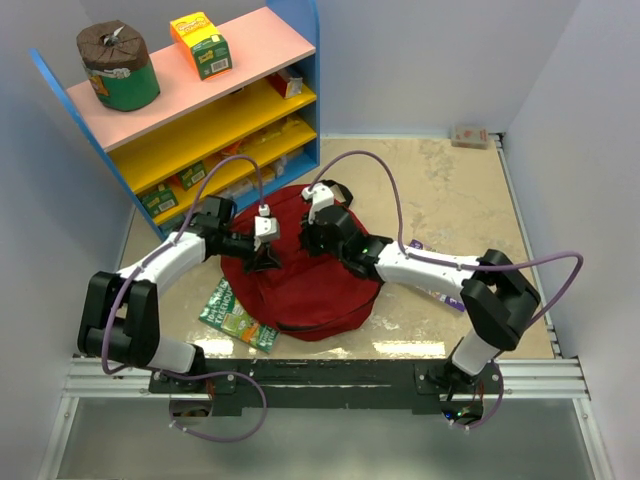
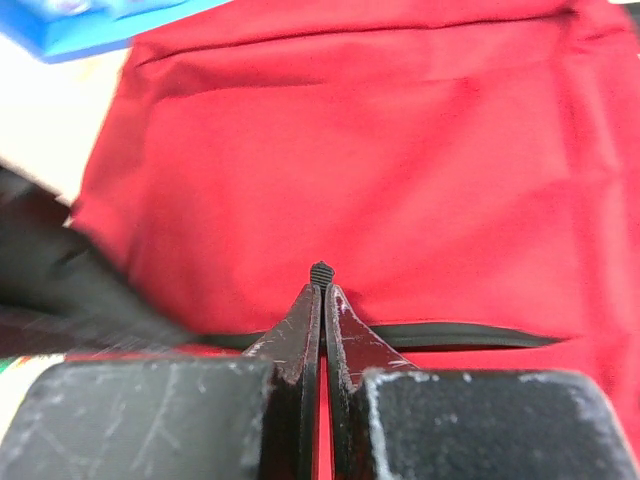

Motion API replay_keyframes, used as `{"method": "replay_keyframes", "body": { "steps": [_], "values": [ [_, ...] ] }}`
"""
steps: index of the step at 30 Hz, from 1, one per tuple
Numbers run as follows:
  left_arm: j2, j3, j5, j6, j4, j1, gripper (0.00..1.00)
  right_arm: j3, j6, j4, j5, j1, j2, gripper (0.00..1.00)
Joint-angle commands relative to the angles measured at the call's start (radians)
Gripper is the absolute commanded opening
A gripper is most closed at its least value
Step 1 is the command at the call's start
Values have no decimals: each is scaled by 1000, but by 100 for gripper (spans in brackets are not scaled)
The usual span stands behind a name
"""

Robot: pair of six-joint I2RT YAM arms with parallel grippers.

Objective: Pack the student bag
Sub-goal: Zip the student bag at the center of the board.

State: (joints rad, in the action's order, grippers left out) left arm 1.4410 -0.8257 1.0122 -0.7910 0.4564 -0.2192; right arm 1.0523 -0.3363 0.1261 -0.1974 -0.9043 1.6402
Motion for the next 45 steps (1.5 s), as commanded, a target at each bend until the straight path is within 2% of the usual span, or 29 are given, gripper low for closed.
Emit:
{"method": "replay_keyframes", "body": {
  "steps": [1, 7, 11, 15, 17, 18, 19, 21, 24, 26, 28, 30, 31, 35, 40, 43, 45],
  "values": [
    [-54, -26, -1, -193, 218, -6, 0, 40, 16, 37, -86, 85, -2, 0],
    [-82, -41, -21, -344, 370, -6, 0, 83, 36, 6, -177, 154, 39, 0],
    [-85, -46, -32, -370, 396, -6, 0, 104, 14, -31, -218, 194, 63, 0],
    [-100, -52, -40, -338, 363, -8, 0, 143, -14, -77, -186, 206, 69, 0],
    [-113, -50, -56, -269, 322, -6, 0, 143, -12, -98, -191, 208, 57, 26],
    [-117, -50, -64, -239, 271, -6, 3, 135, -10, -100, -189, 206, 46, 40],
    [-122, -55, -73, -181, 248, -6, 6, 114, -13, -103, -191, 206, 15, 60],
    [-125, -61, -101, -127, 187, -6, 9, 88, -39, -123, -221, 208, -20, 66],
    [-133, -87, -145, -1, 114, -6, 12, 31, -110, -189, -295, 209, -85, 63],
    [-131, -122, -158, 51, 97, -6, 17, -17, -144, -221, -321, 214, -129, 57],
    [-129, -157, -156, 106, 85, -6, 27, -72, -179, -226, -312, 212, -160, 51],
    [-126, -184, -141, 148, 61, -8, 38, -110, -194, -221, -277, 214, -212, 50],
    [-123, -191, -132, 176, 57, -14, 40, -147, -198, -218, -266, 212, -230, 48],
    [-110, -207, -142, 213, 21, -83, 46, -210, -237, -246, -214, 212, -289, 47],
    [-24, -245, -231, 246, -8, -235, 53, -227, -262, -230, -198, 212, -254, 44],
    [59, -256, -267, 231, -56, -261, 60, -218, -270, -215, -203, 212, -235, 43],
    [111, -266, -303, 227, -131, -261, 62, -221, -262, -178, -209, 212, -232, 41]
  ]
}}
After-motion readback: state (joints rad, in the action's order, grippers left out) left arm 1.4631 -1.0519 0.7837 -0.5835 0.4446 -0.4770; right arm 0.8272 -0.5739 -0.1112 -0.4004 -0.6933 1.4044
